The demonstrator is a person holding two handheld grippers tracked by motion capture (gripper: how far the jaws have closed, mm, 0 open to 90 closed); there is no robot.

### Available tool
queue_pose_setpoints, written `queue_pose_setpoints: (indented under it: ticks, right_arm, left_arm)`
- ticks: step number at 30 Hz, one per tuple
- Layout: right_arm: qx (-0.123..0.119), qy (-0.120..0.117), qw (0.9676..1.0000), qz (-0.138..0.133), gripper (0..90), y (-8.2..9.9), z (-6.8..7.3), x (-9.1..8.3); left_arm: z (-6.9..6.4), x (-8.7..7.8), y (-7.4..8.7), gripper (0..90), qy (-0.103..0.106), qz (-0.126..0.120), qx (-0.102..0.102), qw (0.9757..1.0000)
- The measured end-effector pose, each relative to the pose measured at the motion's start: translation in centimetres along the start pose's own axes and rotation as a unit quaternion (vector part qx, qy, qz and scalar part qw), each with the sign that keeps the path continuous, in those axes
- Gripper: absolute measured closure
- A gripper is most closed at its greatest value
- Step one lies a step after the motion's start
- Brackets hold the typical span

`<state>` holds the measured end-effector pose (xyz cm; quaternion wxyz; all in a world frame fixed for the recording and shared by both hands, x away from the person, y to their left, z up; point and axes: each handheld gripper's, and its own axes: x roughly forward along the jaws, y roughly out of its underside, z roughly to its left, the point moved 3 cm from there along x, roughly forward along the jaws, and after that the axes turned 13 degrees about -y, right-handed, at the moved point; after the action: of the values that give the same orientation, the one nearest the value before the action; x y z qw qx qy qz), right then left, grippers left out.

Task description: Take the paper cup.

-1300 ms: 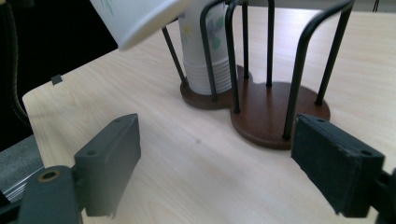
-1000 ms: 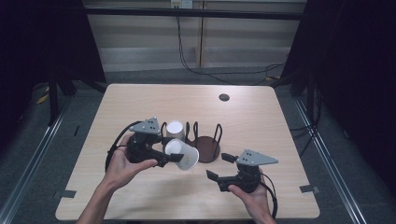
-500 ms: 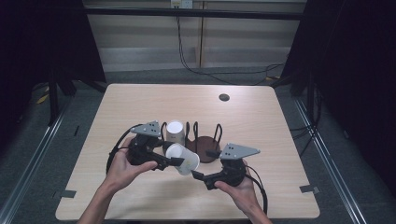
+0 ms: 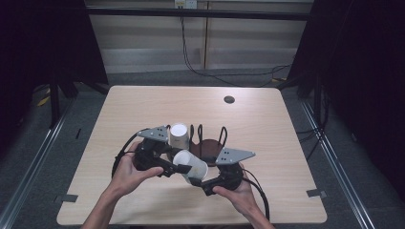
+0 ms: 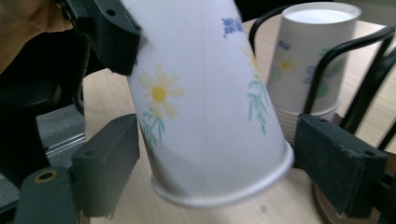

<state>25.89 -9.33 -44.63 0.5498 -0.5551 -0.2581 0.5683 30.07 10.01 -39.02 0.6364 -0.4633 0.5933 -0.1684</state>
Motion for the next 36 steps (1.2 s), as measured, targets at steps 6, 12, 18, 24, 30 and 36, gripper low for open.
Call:
queue_pose_setpoints:
  ticks: [6, 12, 18, 24, 30, 36]
  right_arm:
    - [0.000, -0.017, 0.9998, 0.006, 16.7, 0.5, -0.1, 0.9]
    - [-0.010, -0.026, 0.9996, 0.005, 20.1, 0.9, -0.1, 1.4]
    - [-0.020, -0.029, 0.9993, 0.010, 25.3, 0.9, 0.2, 1.5]
    - [-0.012, -0.032, 0.9994, 0.006, 27.0, 0.7, 0.1, 1.1]
    - [-0.003, -0.032, 0.9994, 0.009, 27.8, 0.6, 0.0, 0.7]
    - [-0.002, -0.033, 0.9992, 0.021, 28.3, 0.7, 0.0, 0.8]
  left_arm:
    - [0.2, 0.4, 0.1, 36.8, 0.014, 0.006, -0.007, 0.9999]
    - [-0.1, 0.8, 0.1, 36.8, 0.023, 0.012, -0.005, 0.9996]
    - [0.0, 0.7, 0.2, 36.7, 0.032, 0.007, -0.011, 0.9994]
    - [0.4, 0.6, 0.3, 34.9, 0.036, -0.006, -0.016, 0.9992]
    - [0.3, 0.7, 0.3, 29.2, 0.023, -0.012, -0.011, 0.9996]
    - [0.1, 0.7, 0.2, 20.6, 0.011, -0.006, 0.000, 0.9999]
